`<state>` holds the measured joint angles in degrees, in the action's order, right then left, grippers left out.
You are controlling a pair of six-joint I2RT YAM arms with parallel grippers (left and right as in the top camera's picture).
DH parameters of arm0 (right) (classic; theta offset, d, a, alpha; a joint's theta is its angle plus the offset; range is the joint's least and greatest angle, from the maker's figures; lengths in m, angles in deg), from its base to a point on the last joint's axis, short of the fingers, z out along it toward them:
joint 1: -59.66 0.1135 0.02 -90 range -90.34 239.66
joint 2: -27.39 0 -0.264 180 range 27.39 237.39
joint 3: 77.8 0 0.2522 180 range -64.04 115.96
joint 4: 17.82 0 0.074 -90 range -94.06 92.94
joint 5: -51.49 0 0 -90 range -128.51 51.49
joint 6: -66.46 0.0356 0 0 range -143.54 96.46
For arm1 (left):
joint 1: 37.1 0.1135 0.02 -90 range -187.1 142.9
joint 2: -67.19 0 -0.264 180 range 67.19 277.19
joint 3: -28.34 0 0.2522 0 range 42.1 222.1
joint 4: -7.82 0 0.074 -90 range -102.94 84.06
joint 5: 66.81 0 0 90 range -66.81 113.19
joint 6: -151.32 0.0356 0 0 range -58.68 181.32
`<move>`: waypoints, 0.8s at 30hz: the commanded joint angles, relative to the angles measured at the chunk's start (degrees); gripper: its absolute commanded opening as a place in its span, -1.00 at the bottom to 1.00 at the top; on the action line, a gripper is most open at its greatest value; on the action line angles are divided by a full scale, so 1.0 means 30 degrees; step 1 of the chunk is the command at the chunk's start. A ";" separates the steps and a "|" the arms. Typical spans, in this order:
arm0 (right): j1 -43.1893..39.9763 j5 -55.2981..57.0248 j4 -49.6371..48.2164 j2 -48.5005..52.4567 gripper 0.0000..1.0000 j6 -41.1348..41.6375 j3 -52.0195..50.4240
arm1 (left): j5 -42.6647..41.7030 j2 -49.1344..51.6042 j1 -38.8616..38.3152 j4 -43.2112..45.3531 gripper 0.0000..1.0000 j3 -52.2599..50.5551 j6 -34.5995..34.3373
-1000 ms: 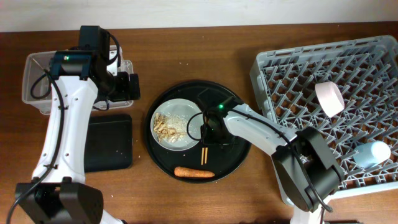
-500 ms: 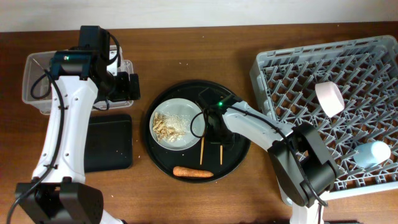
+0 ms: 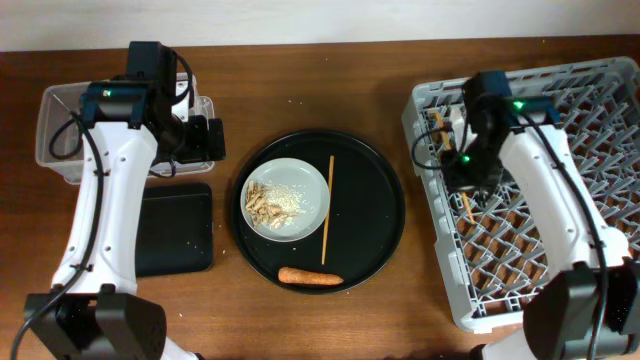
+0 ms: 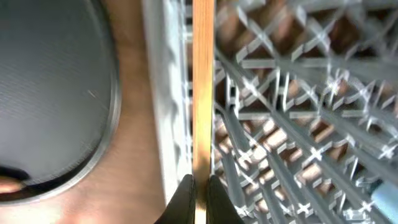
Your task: Sort waste into correct bins and load items into the dishwasher rack
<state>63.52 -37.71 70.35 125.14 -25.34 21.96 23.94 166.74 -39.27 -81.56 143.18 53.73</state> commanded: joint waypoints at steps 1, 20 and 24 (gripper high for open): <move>-0.0189 0.0182 -0.0619 0.0044 -0.91 -0.0678 -0.2018 | 0.0182 0.0029 -0.0007 0.0036 0.98 -0.0080 -0.0226; 0.9428 -0.3104 -0.7482 0.2951 0.15 0.9296 -0.3330 | 0.0182 0.0029 -0.0022 0.0022 0.98 -0.0080 -0.0233; 1.1256 -0.1377 -0.8648 0.4983 0.15 1.0870 -0.3337 | 0.0182 0.0029 -0.0022 0.0000 0.98 -0.0080 -0.0233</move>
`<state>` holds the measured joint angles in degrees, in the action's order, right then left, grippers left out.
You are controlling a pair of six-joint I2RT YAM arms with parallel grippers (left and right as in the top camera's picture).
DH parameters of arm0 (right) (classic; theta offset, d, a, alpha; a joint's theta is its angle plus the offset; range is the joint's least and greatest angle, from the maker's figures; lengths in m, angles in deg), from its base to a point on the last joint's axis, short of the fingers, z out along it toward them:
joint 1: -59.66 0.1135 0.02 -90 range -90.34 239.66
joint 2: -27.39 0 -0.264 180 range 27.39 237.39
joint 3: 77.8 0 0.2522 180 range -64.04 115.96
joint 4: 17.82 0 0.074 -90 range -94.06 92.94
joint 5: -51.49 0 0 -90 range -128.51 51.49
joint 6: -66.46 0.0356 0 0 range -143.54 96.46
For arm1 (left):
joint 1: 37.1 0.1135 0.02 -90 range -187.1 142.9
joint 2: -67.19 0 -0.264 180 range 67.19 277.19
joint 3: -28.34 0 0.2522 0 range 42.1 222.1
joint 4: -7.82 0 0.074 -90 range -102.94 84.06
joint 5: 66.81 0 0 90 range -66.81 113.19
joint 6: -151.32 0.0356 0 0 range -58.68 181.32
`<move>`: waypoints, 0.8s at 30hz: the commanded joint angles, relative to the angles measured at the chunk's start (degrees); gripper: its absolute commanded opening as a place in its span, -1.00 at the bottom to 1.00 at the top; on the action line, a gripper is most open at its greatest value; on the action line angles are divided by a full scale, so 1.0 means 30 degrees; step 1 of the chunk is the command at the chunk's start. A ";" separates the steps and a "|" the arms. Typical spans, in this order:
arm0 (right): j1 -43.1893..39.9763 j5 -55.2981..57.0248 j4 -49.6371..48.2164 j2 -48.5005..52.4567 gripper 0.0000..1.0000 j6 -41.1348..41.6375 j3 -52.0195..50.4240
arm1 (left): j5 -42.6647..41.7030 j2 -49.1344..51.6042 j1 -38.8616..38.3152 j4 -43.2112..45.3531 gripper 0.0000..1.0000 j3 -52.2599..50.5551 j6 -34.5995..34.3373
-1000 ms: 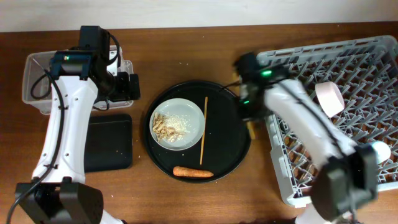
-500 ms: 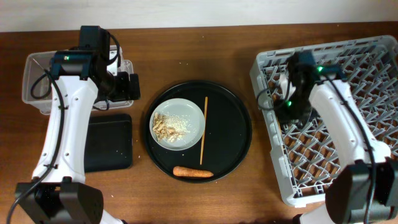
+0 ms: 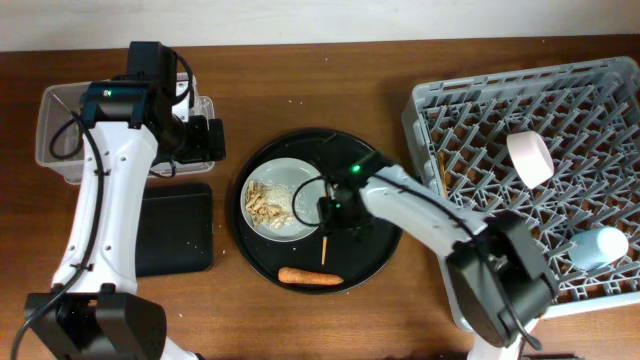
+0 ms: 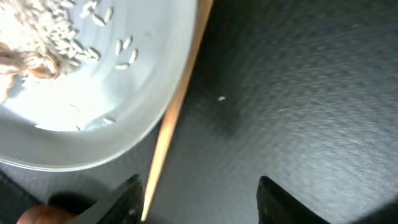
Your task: Sort waste into correct bins and load items into the dishwasher rack
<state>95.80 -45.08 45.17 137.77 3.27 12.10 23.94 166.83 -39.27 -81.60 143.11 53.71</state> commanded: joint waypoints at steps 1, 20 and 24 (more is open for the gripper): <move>0.0648 0.1078 -0.0525 0.1107 0.15 0.1392 -0.0051 | 0.0182 0.0000 -0.0022 0.0022 0.98 -0.0058 -0.0226; -0.1406 0.3075 0.1020 0.0219 -0.92 0.0233 0.1370 | 0.0189 0.0000 -0.0022 0.0044 0.98 -0.0058 -0.0226; -0.4867 0.3067 0.4590 -0.3308 -0.92 -0.3774 0.5085 | 0.0189 0.0000 -0.0022 0.0044 0.98 -0.0058 -0.0226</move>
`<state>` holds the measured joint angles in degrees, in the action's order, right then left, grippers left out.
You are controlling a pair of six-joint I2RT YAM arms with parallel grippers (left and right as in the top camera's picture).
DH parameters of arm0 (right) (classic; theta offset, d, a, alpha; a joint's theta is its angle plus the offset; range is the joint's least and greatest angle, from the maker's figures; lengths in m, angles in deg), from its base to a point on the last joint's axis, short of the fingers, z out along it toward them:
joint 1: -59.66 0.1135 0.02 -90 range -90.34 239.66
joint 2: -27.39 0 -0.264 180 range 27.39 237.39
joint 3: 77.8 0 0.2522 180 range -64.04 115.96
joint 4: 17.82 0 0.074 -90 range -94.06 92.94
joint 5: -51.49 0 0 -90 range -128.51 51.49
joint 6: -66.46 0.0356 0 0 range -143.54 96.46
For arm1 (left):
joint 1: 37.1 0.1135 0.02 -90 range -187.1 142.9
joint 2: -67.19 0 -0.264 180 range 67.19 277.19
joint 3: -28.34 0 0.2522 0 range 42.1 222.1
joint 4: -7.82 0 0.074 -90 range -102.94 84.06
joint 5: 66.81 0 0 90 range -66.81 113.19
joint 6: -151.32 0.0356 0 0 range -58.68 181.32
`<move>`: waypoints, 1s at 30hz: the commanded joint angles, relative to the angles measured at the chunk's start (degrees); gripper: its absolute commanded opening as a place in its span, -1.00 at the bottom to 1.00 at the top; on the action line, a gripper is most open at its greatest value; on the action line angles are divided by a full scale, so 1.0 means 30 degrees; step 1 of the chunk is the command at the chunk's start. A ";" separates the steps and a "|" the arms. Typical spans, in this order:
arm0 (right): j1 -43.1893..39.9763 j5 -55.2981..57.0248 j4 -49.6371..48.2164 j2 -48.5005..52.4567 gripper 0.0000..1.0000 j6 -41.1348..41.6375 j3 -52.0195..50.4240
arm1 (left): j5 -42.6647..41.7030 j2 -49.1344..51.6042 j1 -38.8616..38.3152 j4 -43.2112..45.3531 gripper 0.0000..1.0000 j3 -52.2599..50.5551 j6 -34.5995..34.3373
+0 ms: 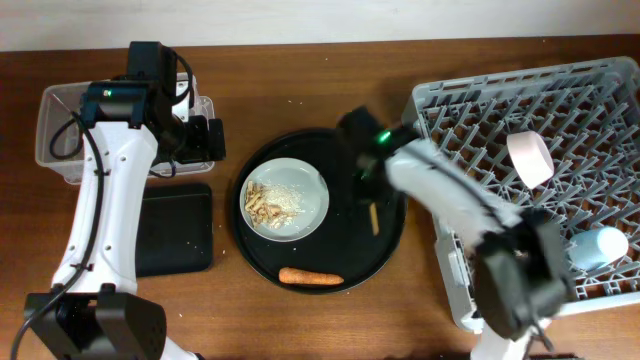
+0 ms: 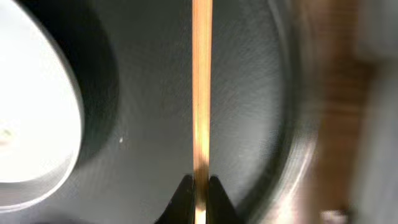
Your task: Sort waste into correct bins and load items into the dishwasher rack
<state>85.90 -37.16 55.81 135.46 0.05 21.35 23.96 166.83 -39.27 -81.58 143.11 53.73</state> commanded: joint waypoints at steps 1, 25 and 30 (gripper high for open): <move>-0.2681 0.0430 0.2055 -0.3308 -0.92 -0.3898 0.2696 | 0.0182 0.0000 -0.0022 0.0036 0.98 -0.0058 -0.0233; -1.5773 -0.5574 0.3898 -0.5916 0.08 -0.7519 -0.0466 | -0.3577 0.1290 -0.4357 0.4262 0.98 -0.0073 -0.5078; -1.5351 -0.5938 0.3818 -0.5916 0.08 -0.7650 -0.0495 | -0.0933 0.5697 -0.8699 0.6645 0.98 -0.0066 -0.6747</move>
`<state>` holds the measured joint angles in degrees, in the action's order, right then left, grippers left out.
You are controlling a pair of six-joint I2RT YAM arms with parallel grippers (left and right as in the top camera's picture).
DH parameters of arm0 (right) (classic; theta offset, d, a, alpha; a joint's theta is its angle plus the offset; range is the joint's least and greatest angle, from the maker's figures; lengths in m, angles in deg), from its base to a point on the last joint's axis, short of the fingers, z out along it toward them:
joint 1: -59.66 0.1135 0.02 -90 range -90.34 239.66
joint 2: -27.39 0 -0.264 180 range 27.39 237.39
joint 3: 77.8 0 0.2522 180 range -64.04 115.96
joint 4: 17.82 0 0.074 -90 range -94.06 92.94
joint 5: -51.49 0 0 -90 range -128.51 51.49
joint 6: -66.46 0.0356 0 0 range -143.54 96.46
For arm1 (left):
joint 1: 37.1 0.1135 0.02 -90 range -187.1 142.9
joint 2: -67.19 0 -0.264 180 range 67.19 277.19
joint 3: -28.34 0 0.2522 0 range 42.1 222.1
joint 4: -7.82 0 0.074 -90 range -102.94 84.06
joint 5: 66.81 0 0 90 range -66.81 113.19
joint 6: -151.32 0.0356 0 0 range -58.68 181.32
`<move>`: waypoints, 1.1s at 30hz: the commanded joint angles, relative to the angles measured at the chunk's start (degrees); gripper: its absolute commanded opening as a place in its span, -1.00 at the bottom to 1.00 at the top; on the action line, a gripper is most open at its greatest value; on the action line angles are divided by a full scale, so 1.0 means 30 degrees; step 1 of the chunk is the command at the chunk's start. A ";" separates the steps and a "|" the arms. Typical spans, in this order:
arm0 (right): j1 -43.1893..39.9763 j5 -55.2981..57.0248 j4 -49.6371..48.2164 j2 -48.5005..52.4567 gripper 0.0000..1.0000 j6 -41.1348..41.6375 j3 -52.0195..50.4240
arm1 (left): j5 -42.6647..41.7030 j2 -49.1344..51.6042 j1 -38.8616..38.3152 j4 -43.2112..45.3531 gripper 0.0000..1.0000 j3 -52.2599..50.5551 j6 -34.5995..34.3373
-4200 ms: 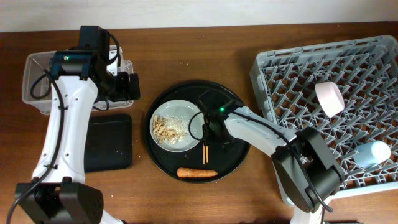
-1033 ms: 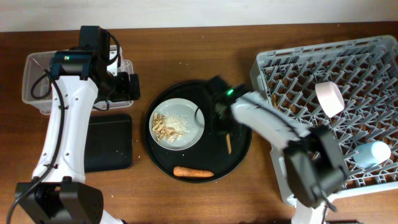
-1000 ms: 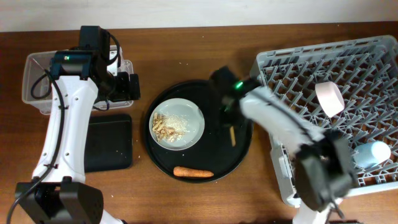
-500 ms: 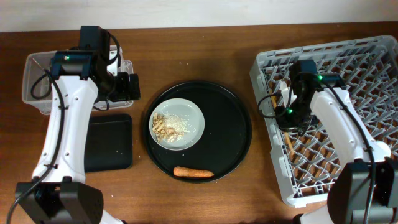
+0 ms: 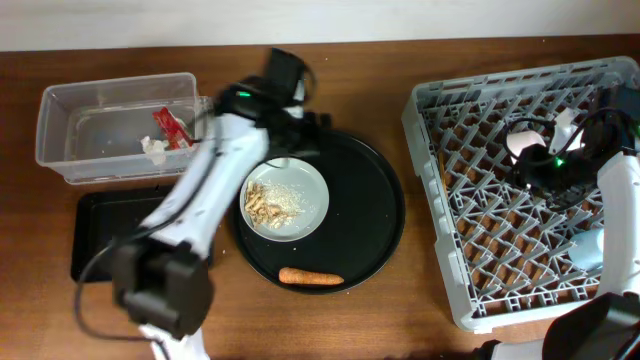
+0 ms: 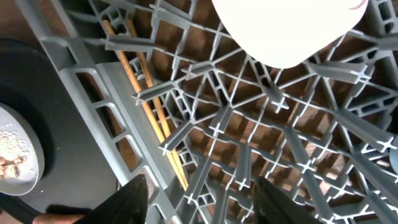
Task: Sort waste into correct bins and load items into the dishwasher rack
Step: 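Grasp the white plate with the left gripper and lift it over the black tray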
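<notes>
A black round tray (image 5: 385,210) holds a white plate (image 5: 312,180) of rice and scraps and a carrot (image 5: 310,277). My left arm reaches across to the tray's far edge. Its gripper (image 5: 297,140) sits just above the plate's rim, and the jaws are too small to read. Over the grey dishwasher rack (image 5: 470,290) my right gripper (image 6: 202,202) is open with nothing between its fingers. Two wooden chopsticks (image 6: 146,106) lie in the rack's left-hand slots, ahead of it. A white cup (image 6: 286,25) lies in the rack beyond.
At the back left, a clear bin (image 5: 60,150) holds a red wrapper (image 5: 170,125) and a white tissue. A black bin (image 5: 100,240) stands in front of it. A pale blue-white vessel (image 5: 590,245) lies at the rack's right side.
My right gripper held a chopstick over the tray; now it is open over the rack, with chopsticks in the slots. The left arm went from beside the clear bin to the plate's far rim.
First my right gripper was shut on a chopstick at the rack's left edge, while a second lay on the tray. Then it stood open around that second chopstick, then shut on it above the tray. Now both lie in the rack and the left arm has come over.
</notes>
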<state>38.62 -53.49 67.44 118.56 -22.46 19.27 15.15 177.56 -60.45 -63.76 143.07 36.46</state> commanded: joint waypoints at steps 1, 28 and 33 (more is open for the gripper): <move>0.0525 -0.0503 -0.0058 -0.0277 0.08 -0.0138 0.0197 | 0.3264 0.3016 -0.2302 0.0882 0.98 -0.0051 -0.0984; 0.0546 -0.0510 0.0233 -0.0277 0.06 -0.0131 0.0197 | 0.8102 0.6630 -0.4073 -0.6215 -1.00 0.3468 -0.0991; 0.0546 -0.0503 0.0240 -0.0277 0.06 -0.0131 0.0197 | 0.8779 0.5807 -0.3687 -0.8837 -1.00 0.4109 -0.2900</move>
<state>39.96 -54.32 67.95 118.56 -22.48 19.27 38.54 197.60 -72.91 -87.61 154.28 31.56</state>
